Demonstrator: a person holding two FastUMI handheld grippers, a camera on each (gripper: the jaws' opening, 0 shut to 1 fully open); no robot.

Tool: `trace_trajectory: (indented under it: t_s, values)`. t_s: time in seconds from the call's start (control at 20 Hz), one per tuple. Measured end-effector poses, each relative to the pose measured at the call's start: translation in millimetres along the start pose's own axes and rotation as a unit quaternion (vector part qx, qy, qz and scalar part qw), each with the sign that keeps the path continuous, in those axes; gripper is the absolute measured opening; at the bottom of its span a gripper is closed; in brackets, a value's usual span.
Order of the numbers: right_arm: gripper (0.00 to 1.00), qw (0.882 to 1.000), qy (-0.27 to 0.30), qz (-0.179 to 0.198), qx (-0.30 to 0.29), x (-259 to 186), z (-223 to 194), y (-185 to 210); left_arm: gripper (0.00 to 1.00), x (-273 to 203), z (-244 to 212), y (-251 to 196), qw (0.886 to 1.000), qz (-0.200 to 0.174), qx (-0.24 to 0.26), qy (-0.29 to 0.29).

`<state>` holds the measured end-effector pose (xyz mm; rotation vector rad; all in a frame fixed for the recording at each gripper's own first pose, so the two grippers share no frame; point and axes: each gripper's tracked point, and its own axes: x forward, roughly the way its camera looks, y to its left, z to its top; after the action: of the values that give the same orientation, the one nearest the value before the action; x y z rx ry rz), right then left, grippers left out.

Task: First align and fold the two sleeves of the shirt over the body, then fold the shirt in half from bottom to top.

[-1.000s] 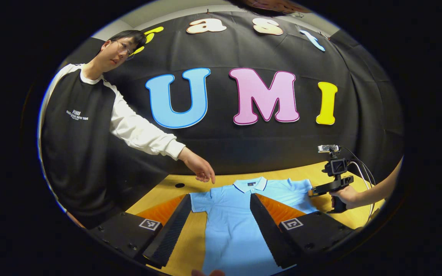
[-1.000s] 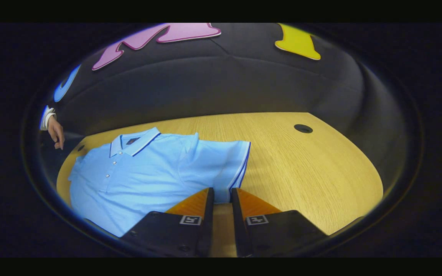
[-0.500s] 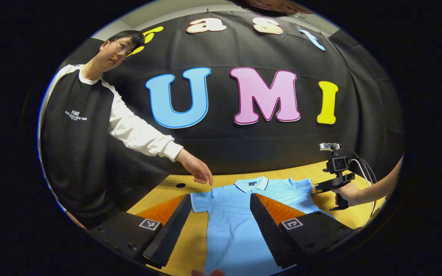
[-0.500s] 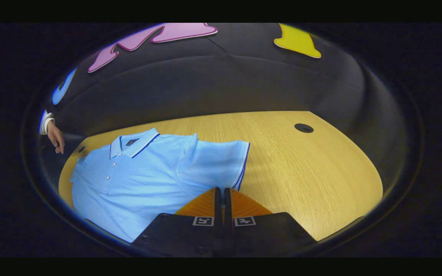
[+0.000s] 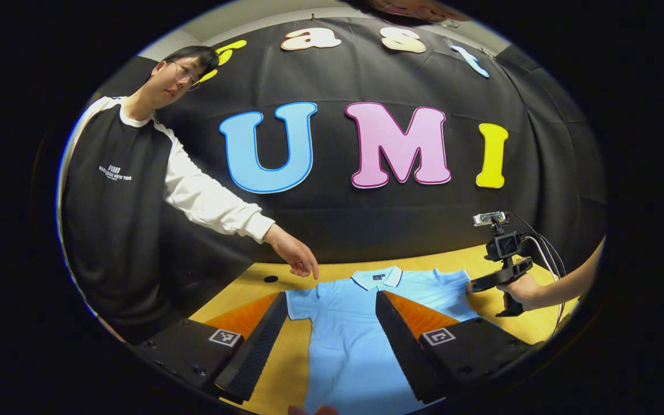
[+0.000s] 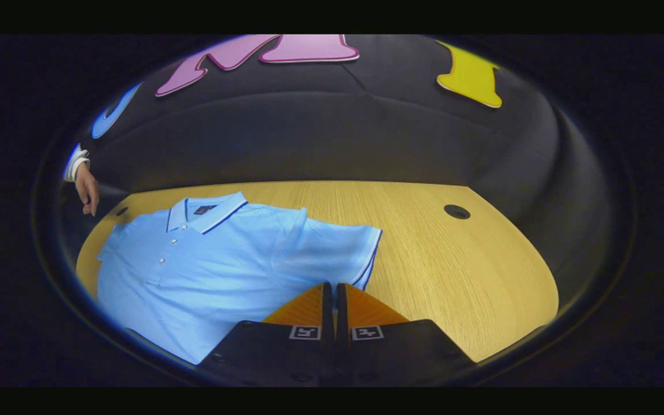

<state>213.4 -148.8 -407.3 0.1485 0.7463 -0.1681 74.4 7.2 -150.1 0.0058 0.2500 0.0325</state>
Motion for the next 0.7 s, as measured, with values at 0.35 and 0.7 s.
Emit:
trace_trajectory:
  t_s: [0.35, 0.7]
  values:
    - [0.05, 0.997, -0.040, 0.032, -0.051, -17, 39, 37, 0.98, -3, -7, 11, 1.000, 0.006, -0.015, 0.003]
    - [0.04, 0.989, -0.039, 0.092, -0.114, -23, 42, 119, 0.98, -12, -14, 30, 1.000, 0.017, -0.024, 0.004]
